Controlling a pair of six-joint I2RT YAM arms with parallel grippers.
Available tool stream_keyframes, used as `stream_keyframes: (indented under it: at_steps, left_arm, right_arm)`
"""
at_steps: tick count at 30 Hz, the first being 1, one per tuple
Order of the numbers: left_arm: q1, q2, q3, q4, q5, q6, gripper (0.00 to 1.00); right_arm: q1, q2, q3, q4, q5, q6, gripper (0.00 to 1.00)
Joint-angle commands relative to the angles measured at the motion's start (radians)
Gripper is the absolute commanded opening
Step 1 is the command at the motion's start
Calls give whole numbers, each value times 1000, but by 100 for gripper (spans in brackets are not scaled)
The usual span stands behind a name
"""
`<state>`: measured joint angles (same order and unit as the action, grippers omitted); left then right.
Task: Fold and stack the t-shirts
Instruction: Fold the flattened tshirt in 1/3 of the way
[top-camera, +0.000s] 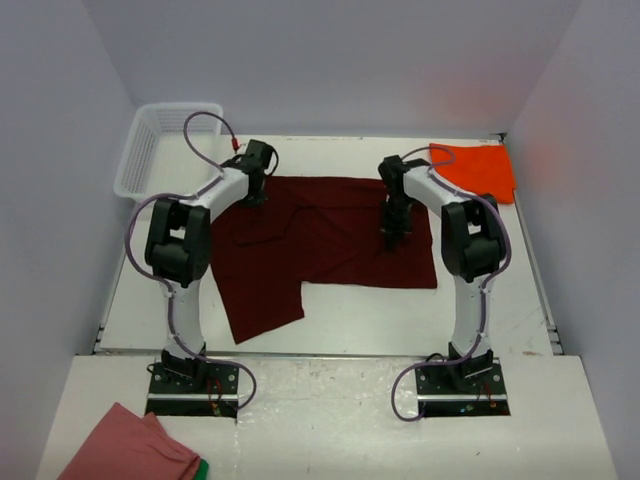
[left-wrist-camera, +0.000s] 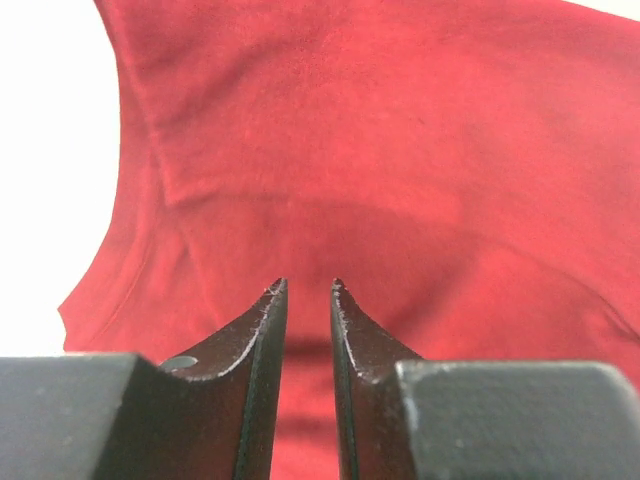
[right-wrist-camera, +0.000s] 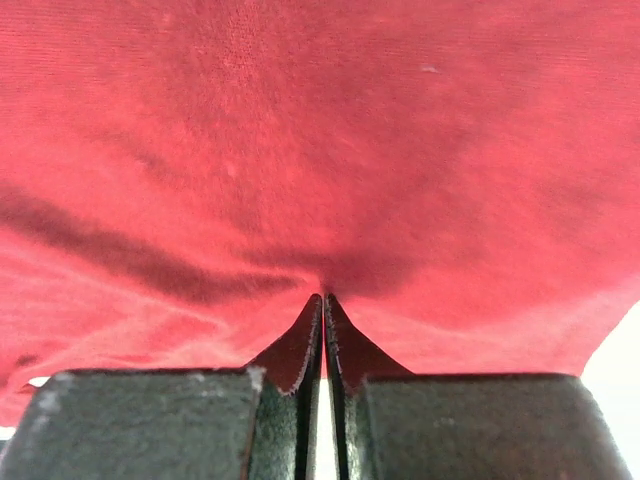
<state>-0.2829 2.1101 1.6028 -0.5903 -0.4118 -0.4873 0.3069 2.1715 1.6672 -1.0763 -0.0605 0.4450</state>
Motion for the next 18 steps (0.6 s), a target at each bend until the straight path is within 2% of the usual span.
stream_keyframes:
  at_steps: [1, 6, 10, 11, 12, 13, 14, 15, 16, 18]
  left_arm:
    - [-19, -162, -21, 29, -94, -33, 26]
    - [-41, -316, -60, 40, -186, -40, 32]
    - [-88, -446, -130, 3, -214, -82, 47]
    - [-116, -476, -185, -20, -202, -98, 48]
    - [-134, -534, -225, -20, -179, -120, 48]
    - [-180, -562, -263, -19, -182, -126, 49]
    - [-205, -594, -341, -29, -197, -140, 49]
    - [-225, -651, -380, -35, -171, -183, 49]
    - [-239, -677, -415, -31, -133, -191, 49]
    - [-298, -749, -512, 3, -72, -217, 48]
  right_arm:
    - [-3, -157, -21, 116, 86, -6, 2]
    - [11, -317, -72, 260, 146, -42, 5]
    - [69, -594, -275, 468, 215, -39, 9]
    - [73, -734, -411, 587, 241, -19, 15]
    - [74, -796, -488, 649, 248, -5, 48]
    - [69, -847, -614, 697, 251, 10, 68]
    - [67, -890, -650, 716, 232, 24, 76]
    - [51, -886, -665, 693, 173, 11, 78]
    - [46, -871, -656, 646, 133, 3, 73]
    - [43, -825, -632, 508, 204, 107, 72]
